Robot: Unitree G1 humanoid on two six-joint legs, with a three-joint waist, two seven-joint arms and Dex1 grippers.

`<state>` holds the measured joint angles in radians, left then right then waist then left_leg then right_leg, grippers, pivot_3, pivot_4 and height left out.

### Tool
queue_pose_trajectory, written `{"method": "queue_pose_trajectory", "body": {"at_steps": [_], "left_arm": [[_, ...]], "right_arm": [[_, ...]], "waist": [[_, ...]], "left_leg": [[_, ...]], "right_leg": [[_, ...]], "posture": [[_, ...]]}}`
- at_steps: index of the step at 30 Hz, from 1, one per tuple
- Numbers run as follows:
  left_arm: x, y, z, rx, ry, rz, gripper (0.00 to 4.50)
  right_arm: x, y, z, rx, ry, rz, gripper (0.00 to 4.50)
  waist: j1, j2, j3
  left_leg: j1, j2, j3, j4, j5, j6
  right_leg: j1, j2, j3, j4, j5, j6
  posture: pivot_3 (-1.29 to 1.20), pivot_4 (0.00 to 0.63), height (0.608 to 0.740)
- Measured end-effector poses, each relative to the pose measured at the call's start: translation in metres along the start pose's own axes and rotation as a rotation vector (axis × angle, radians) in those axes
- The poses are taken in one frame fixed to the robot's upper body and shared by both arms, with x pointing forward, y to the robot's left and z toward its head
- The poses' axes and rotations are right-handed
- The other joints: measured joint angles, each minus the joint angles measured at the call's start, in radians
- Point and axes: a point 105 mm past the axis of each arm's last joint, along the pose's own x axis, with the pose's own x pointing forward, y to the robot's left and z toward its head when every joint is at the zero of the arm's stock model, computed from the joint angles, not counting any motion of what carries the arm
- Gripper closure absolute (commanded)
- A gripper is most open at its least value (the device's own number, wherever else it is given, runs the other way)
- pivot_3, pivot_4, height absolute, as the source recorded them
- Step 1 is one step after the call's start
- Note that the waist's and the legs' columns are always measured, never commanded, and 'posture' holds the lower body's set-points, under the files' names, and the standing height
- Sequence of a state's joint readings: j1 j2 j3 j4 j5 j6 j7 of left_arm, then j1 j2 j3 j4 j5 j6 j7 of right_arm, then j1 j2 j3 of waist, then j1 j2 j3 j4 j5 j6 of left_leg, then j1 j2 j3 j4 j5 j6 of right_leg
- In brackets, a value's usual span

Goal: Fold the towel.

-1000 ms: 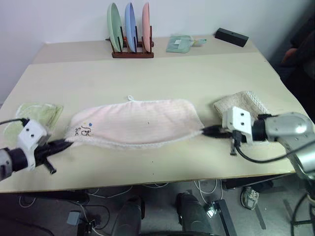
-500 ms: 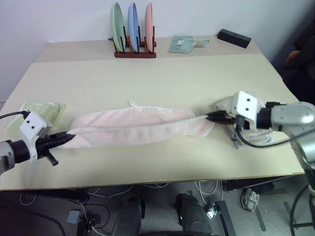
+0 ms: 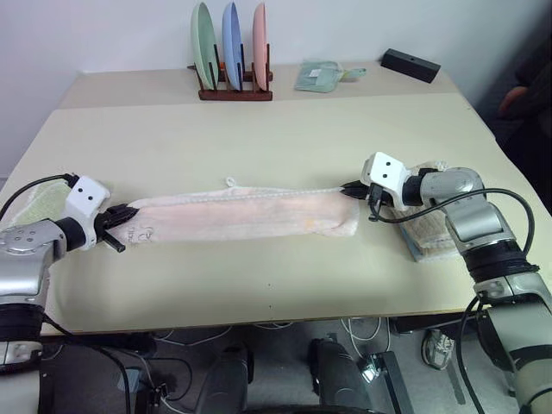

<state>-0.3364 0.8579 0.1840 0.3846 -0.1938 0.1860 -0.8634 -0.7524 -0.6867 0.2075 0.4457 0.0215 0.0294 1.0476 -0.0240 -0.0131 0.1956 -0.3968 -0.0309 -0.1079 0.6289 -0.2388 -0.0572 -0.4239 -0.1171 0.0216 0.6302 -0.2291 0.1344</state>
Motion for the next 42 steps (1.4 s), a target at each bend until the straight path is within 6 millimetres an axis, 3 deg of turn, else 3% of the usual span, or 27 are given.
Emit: {"method": "queue_pose_trajectory", "body": {"at_steps": [3, 6, 13, 14, 18, 20, 22, 24, 28, 30, 32, 34, 37, 42], "left_arm": [[0.004, 0.003, -0.001, -0.001, -0.002, 0.014, 4.50], [0.006, 0.005, -0.008, -0.034, 0.012, 0.029, 3.63], [0.007, 0.024, -0.012, -0.025, 0.030, 0.151, 0.03], [0.008, 0.026, -0.011, -0.022, 0.023, 0.172, 0.00], [0.014, 0.026, -0.001, -0.057, -0.057, 0.229, 0.00], [0.014, 0.021, 0.013, -0.072, -0.133, 0.227, 0.00], [0.011, 0.018, 0.024, -0.069, -0.186, 0.226, 0.00], [0.006, 0.010, 0.035, -0.059, -0.237, 0.213, 0.00], [0.004, -0.012, 0.045, -0.041, -0.274, 0.164, 0.00], [0.007, -0.033, 0.056, -0.007, -0.299, 0.092, 0.00], [0.014, -0.070, 0.071, 0.044, -0.337, -0.048, 0.00], [0.020, -0.103, 0.082, 0.053, -0.371, -0.175, 0.00], [0.025, -0.141, 0.092, 0.060, -0.401, -0.325, 0.00], [0.026, -0.172, 0.096, 0.070, -0.411, -0.461, 0.00]], "right_arm": [[0.003, -0.001, -0.001, -0.003, -0.004, -0.005, 4.44], [0.010, -0.001, -0.002, 0.014, -0.014, -0.017, 4.50], [0.008, -0.013, 0.000, 0.034, -0.028, -0.101, 0.95], [0.008, -0.015, 0.000, 0.024, -0.024, -0.116, 0.54], [-0.005, -0.023, 0.012, -0.030, -0.044, -0.204, 0.54], [-0.021, -0.026, 0.019, -0.011, -0.065, -0.243, 0.10], [-0.034, -0.025, 0.026, 0.038, -0.095, -0.265, 0.02], [-0.049, -0.007, 0.032, 0.158, -0.153, -0.257, 0.02], [-0.059, 0.046, 0.038, 0.420, -0.218, -0.159, 0.02], [-0.056, 0.072, 0.038, 0.589, -0.241, -0.125, 0.02], [-0.048, 0.104, 0.036, 0.771, -0.230, -0.069, 0.02], [-0.041, 0.124, 0.033, 0.914, -0.217, -0.048, 0.02], [-0.035, 0.132, 0.026, 1.074, -0.197, -0.090, 0.02], [-0.022, 0.130, 0.003, 1.324, -0.141, -0.212, 0.02]], "waist": [[-0.002, 0.000, 0.000], [-0.009, 0.000, 0.000], [-0.020, 0.000, 0.000], [-0.020, 0.000, 0.000], [-0.016, 0.000, 0.000], [-0.013, 0.000, 0.000], [-0.013, 0.000, 0.000], [-0.012, -0.001, 0.000], [-0.012, -0.001, -0.001], [-0.011, -0.002, -0.001], [-0.007, -0.002, -0.001], [0.000, -0.002, -0.001], [0.005, -0.002, -0.001], [0.005, -0.001, -0.002]], "left_leg": [[0.000, 0.000, 0.000, 0.000, 0.000, 0.000], [0.000, 0.000, 0.000, 0.000, 0.000, 0.000], [0.000, 0.000, -0.001, 0.000, 0.000, 0.000], [0.000, 0.000, -0.001, 0.000, 0.000, 0.000], [-0.001, 0.000, -0.002, 0.000, 0.000, 0.000], [-0.003, 0.000, -0.003, 0.001, 0.000, 0.000], [-0.003, 0.000, -0.003, 0.001, 0.000, 0.000], [-0.003, 0.000, -0.003, 0.000, 0.000, 0.000], [-0.002, 0.000, -0.003, 0.002, 0.000, 0.000], [-0.001, 0.000, -0.003, 0.002, 0.000, 0.000], [0.000, 0.000, -0.003, 0.001, 0.000, 0.000], [0.000, 0.000, -0.003, 0.002, 0.000, 0.000], [0.001, 0.000, -0.002, 0.002, 0.000, 0.000], [0.001, 0.000, -0.002, 0.001, 0.000, 0.000]], "right_leg": [[0.000, 0.000, 0.000, 0.000, 0.000, 0.000], [0.000, 0.000, 0.000, 0.000, 0.000, 0.000], [0.000, 0.000, -0.001, 0.001, 0.000, 0.000], [0.000, 0.000, -0.001, 0.001, 0.000, 0.000], [0.000, 0.000, -0.001, 0.001, 0.000, 0.000], [-0.001, 0.000, -0.001, 0.000, 0.000, 0.000], [-0.001, 0.000, -0.001, 0.001, 0.000, 0.000], [-0.001, 0.000, -0.001, 0.000, 0.000, 0.000], [0.000, 0.000, -0.001, 0.001, 0.000, 0.000], [0.002, 0.000, -0.001, 0.001, 0.000, 0.000], [0.003, 0.000, -0.001, 0.000, 0.000, 0.000], [0.003, 0.000, -0.001, 0.000, 0.000, 0.000], [0.003, 0.000, 0.000, 0.000, 0.000, 0.000], [0.003, 0.000, 0.000, 0.000, 0.000, -0.001]], "posture": [[0.00, 0.150, 0.740], [0.00, 0.150, 0.740], [0.00, 0.150, 0.740], [0.00, 0.150, 0.740], [0.00, 0.150, 0.740], [0.00, 0.150, 0.740], [0.00, 0.150, 0.740], [0.00, 0.150, 0.740], [0.00, 0.150, 0.740], [0.00, 0.150, 0.740], [0.00, 0.150, 0.740], [0.00, 0.150, 0.740], [0.00, 0.150, 0.740], [0.00, 0.150, 0.740]]}}
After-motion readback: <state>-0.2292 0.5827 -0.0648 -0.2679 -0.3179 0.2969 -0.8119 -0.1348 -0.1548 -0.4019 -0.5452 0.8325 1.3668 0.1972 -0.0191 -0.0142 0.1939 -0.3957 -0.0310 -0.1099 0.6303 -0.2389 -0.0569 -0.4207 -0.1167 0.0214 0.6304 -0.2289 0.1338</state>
